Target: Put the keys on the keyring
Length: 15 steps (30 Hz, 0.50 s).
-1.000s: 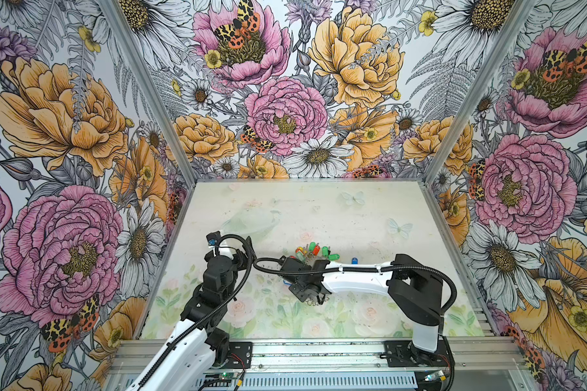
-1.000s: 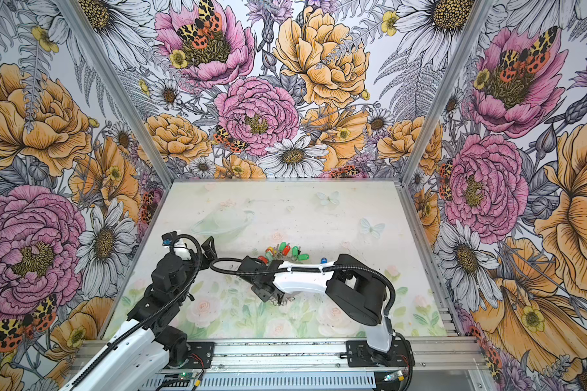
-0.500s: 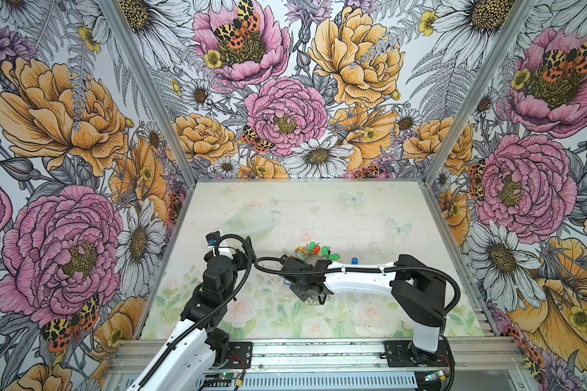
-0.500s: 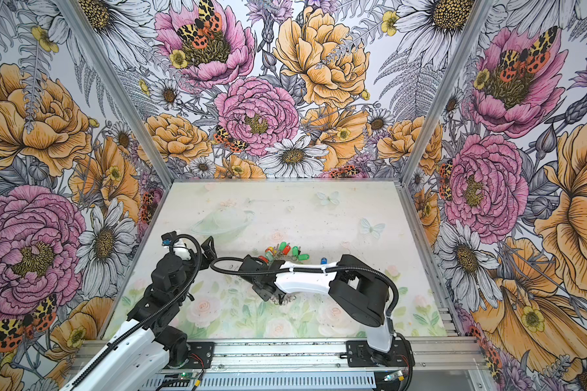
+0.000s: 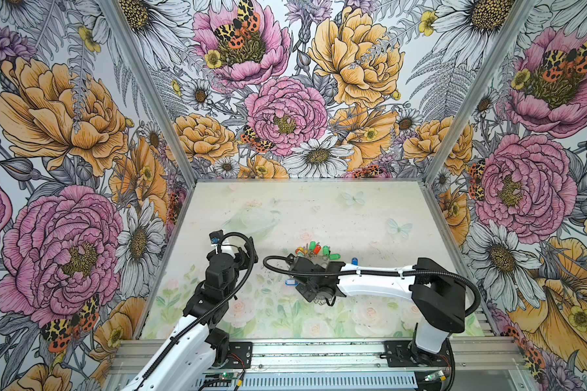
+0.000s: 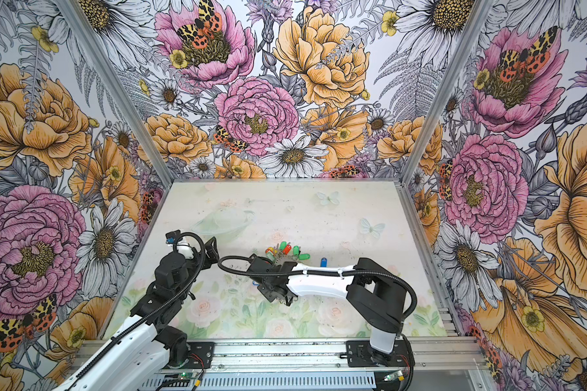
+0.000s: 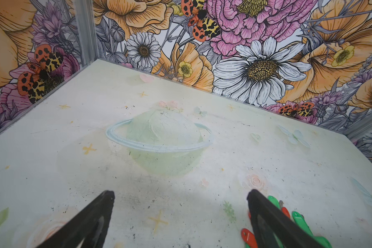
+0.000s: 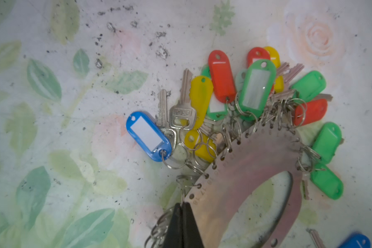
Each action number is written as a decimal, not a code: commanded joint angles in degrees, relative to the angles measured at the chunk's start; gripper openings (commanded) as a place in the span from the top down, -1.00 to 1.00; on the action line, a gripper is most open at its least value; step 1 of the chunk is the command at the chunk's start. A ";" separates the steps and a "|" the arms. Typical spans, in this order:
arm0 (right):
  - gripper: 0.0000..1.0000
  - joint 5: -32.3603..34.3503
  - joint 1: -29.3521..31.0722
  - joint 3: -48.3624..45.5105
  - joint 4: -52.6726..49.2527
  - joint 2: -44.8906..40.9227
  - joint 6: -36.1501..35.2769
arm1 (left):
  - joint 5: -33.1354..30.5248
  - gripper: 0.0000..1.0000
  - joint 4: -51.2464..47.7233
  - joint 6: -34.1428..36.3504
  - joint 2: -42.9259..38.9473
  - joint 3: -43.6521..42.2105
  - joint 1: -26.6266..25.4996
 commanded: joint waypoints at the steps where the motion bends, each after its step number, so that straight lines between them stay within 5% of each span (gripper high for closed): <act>1: 1.00 -2.87 -1.95 -2.73 8.00 -5.14 -0.03 | 5.39 -0.97 3.05 -0.27 2.24 0.01 0.43; 7: 1.00 -9.69 -7.05 -10.25 19.67 -11.95 0.81 | 17.82 -0.96 9.98 -0.39 7.54 -0.44 0.26; 15: 1.00 -20.28 -14.89 -20.97 35.47 -21.13 2.81 | 31.53 -0.68 20.57 4.33 14.99 -0.27 -4.69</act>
